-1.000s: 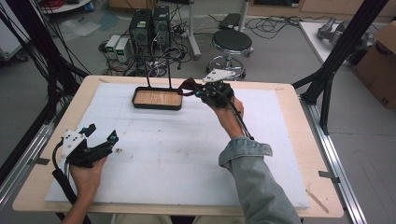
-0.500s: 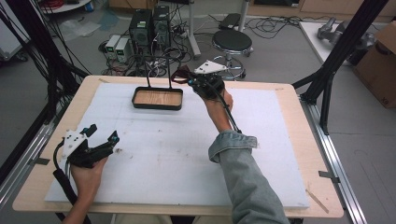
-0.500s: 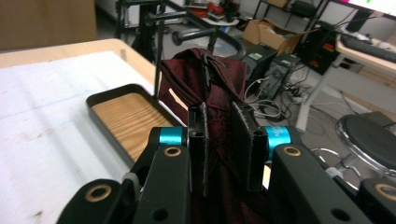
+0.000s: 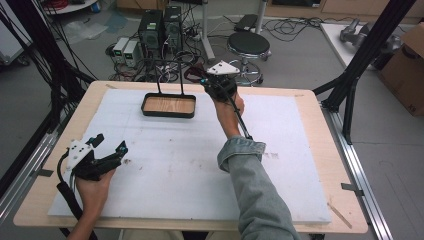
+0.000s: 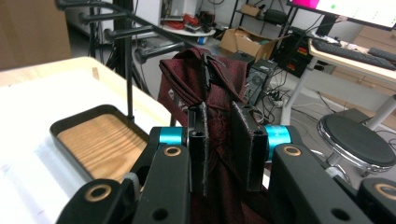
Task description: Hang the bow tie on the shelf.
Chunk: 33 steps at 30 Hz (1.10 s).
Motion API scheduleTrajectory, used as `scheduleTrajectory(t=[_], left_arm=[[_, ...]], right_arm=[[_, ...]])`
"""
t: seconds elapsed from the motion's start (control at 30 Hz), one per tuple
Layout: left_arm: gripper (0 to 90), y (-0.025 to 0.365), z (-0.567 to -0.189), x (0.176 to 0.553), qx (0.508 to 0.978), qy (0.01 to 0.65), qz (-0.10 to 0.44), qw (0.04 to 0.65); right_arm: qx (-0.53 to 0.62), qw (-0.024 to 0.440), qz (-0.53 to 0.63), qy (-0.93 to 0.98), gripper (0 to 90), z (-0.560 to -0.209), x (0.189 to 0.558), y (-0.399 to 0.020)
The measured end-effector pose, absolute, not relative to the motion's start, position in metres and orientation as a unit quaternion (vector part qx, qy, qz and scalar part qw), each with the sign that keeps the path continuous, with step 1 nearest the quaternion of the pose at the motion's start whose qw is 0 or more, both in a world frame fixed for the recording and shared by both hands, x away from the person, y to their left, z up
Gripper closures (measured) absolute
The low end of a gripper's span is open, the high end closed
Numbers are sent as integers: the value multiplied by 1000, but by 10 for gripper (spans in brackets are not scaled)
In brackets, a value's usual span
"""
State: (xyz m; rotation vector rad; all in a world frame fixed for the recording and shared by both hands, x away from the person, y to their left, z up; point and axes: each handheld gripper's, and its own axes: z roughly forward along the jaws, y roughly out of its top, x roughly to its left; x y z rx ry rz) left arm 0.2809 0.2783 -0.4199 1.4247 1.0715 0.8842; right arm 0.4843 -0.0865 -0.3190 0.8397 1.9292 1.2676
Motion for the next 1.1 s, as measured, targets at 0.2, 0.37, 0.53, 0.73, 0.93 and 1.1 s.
scheduleTrajectory(t=[0.2,0.37,0.53,0.73,0.93,1.1], left_arm=[[177,278,-420,281,601,452,372,544],[177,278,-421,281,602,452,372,543],[178,278,-421,282,602,452,372,542],[178,278,-421,281,602,452,372,542],[178,278,-421,281,602,452,371,543],[178,278,-421,281,603,452,371,543]], right_arm=[[342,337,481,734,771,-324,490,-90],[352,335,471,736,771,-329,495,-92],[356,328,451,750,771,-339,499,-87],[342,318,442,766,771,-352,502,-71],[337,310,442,771,770,-360,503,-57],[337,302,446,772,769,-367,507,-50]])
